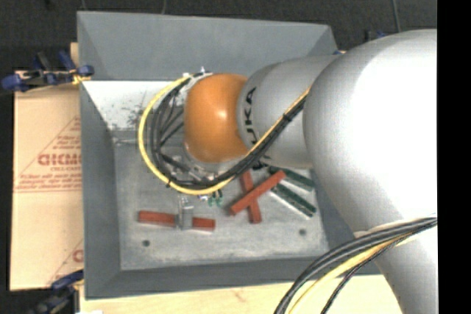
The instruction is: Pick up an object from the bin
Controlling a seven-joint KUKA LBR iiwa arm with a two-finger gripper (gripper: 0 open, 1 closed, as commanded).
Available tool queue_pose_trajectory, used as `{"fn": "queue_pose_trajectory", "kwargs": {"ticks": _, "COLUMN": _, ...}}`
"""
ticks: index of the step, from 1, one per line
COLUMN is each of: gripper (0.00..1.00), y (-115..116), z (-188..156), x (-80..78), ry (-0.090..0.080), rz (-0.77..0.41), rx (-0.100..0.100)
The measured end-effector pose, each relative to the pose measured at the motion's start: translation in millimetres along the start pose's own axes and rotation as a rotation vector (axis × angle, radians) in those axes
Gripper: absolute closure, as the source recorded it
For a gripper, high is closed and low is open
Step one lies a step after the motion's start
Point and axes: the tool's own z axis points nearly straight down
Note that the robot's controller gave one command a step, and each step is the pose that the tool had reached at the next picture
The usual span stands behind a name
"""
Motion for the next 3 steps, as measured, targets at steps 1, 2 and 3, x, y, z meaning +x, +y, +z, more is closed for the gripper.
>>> {"fn": "queue_pose_trajectory", "kwargs": {"ticks": 1, "gripper": 0.00, "y": 3.3, "z": -2.9, "x": 46.0, "ry": -0.001, "rz": 0.009, "rx": -0.003}}
{"fn": "queue_pose_trajectory", "kwargs": {"ticks": 2, "gripper": 1.00, "y": 3.1, "z": -3.6, "x": 43.6, "ry": -0.005, "rz": 0.013, "rx": -0.004}}
{"fn": "queue_pose_trajectory", "kwargs": {"ticks": 3, "gripper": 1.00, "y": 74.0, "z": -140.8, "x": 36.8, "ry": -0.013, "rz": -0.311, "rx": -0.003}}
